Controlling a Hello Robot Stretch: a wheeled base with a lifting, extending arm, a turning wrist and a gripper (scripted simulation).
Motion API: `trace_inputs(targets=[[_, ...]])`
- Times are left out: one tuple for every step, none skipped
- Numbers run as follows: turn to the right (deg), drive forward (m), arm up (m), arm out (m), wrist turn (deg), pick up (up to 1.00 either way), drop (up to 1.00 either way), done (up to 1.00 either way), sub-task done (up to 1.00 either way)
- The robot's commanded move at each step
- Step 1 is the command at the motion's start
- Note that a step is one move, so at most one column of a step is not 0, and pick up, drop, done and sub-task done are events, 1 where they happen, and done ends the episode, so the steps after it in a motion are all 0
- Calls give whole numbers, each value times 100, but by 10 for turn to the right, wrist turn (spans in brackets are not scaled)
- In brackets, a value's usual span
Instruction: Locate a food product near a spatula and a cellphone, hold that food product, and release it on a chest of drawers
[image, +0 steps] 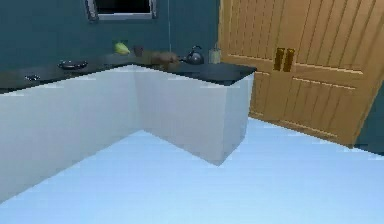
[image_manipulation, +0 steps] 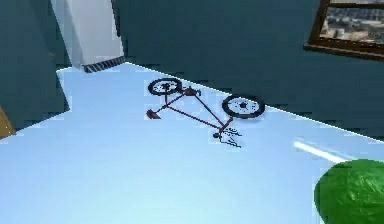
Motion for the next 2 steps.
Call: trace_inputs(targets=[[-30,0,0,0,0,0,0,0,0],[0,100,0,0,0,0,0,0,0]])
